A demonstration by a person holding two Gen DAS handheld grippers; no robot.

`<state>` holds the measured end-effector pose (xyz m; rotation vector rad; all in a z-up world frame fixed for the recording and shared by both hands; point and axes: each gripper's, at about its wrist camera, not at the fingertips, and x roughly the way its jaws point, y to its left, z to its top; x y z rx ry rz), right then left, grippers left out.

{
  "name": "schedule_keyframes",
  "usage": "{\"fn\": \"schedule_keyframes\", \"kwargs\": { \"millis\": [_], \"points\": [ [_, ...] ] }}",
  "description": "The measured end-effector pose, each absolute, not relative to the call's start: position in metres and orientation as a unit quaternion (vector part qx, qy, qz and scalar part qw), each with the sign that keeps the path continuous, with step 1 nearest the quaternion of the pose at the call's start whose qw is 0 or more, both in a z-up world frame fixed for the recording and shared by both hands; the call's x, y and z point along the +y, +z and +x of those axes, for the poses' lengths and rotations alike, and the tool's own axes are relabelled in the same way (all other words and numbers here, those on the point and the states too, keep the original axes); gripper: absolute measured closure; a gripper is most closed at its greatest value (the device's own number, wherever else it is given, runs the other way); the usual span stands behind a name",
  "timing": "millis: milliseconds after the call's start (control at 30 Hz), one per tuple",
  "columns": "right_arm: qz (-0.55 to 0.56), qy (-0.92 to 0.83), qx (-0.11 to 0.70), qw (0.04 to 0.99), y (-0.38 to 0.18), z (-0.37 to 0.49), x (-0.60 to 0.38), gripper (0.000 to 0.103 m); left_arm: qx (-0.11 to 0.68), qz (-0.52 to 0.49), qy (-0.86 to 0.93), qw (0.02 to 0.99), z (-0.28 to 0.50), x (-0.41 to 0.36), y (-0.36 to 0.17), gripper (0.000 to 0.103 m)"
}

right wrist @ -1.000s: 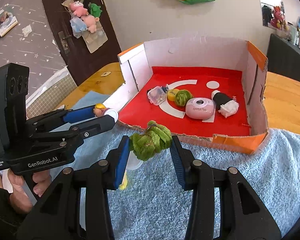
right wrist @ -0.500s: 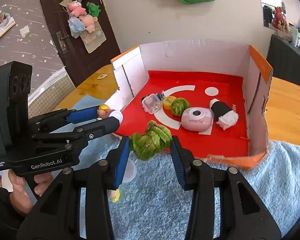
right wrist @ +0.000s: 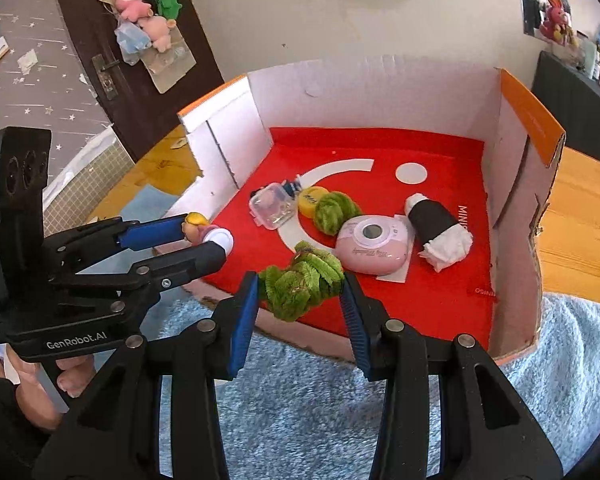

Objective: Organize objects
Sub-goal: 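Lift the doll figurine and green plush and carry both into the box, then lower the doll figurine and green plush onto the red floor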

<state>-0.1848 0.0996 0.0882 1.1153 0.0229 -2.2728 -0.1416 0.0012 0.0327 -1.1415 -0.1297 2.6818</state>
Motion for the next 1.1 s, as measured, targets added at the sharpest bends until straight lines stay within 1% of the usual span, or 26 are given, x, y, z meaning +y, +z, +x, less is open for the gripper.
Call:
{"fn": "schedule_keyframes", "kwargs": {
  "millis": [233,533,1100],
  "points": [
    [0.442,-0.849,0.026,0.287,0.084,-0.195,0.101,0.064,-0.044,-0.407,0.905,0.118,-0.153,0.003,0.023,0.051],
    [0.454,-0.843,0.028,0.288,0.077,-0.204,0.099,0.064,-0.034,-0.417,0.901,0.118,-0.163,0.007,0.019,0.051],
    [0.447,-0.853,0.037,0.269,0.072,-0.221,0.103,0.064,-0.020,-0.430,0.896,0.108,-0.185,0.011,0.006,0.051]
  ]
}}
